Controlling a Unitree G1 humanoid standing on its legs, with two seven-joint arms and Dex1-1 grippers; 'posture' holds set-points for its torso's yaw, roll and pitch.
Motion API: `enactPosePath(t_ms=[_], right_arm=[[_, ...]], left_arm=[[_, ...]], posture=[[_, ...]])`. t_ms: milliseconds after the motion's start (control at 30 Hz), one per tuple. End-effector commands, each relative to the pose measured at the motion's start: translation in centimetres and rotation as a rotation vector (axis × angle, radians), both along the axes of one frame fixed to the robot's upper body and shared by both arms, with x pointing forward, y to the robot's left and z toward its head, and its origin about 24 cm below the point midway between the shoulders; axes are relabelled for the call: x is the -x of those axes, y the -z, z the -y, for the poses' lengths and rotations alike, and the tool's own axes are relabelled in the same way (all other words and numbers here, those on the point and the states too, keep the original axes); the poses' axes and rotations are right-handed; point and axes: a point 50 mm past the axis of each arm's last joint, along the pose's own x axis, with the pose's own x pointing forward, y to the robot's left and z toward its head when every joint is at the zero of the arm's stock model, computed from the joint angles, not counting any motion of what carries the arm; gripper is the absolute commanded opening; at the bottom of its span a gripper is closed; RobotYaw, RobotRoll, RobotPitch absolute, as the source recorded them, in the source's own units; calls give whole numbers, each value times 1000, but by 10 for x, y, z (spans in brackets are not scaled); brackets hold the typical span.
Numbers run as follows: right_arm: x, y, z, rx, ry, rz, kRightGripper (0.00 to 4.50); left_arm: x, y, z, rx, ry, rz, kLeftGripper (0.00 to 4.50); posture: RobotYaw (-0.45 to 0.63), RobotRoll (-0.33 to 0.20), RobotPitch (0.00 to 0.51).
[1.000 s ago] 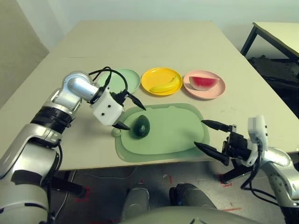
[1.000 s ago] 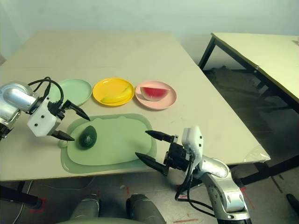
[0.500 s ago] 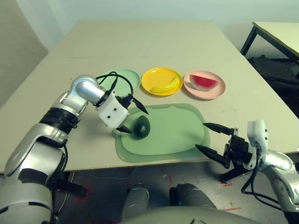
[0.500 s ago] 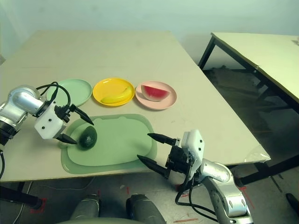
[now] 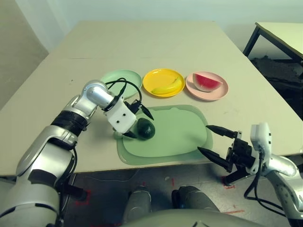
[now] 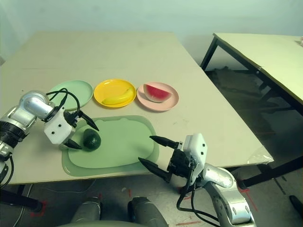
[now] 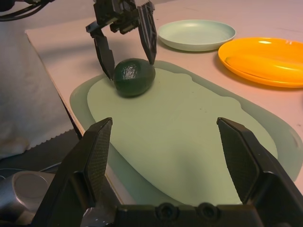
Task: Place the fruits into color-matched plates.
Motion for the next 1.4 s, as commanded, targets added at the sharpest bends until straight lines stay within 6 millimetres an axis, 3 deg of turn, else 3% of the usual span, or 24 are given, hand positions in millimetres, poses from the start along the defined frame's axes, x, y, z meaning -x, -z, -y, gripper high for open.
enactPosePath(t_ms=[33, 133, 333, 567, 767, 900, 1033, 1200, 1400], right_arm=[[4, -3, -2, -41, 5, -12, 4456], [6, -4, 0, -36, 7, -13, 4456], [2, -6, -1, -36, 12, 0, 4500], [3, -5, -3, -34, 3, 0, 4500], [-2, -9, -6, -31, 7, 45, 4500], [-2, -9, -11, -28, -23, 90, 4500], [-5, -8, -14, -31, 14, 136, 4500], [-9, -4, -16, -25, 72, 157, 4500], [-8, -2, -18, -23, 86, 154, 4500]], left_arm=[[0, 5, -3, -32, 2, -4, 4500], [1, 5, -3, -32, 3, -5, 4500], [2, 9, -3, -42, -5, -27, 2930], [3, 11, -4, -45, -9, -40, 2927], [-12, -15, -14, -7, -100, 17, 2927], [-36, -45, -39, -7, -319, 126, 2927], [-53, -54, -63, -59, -547, 248, 2927], [-69, -49, -75, -65, -760, 363, 2927], [-81, -23, -79, -128, -891, 532, 2927]], posture=[[-34, 0, 42], [-36, 0, 42], [-38, 0, 41], [-37, 0, 40], [-33, 0, 35], [-22, 0, 35], [-22, 0, 35], [-31, 0, 38], [-53, 0, 46]])
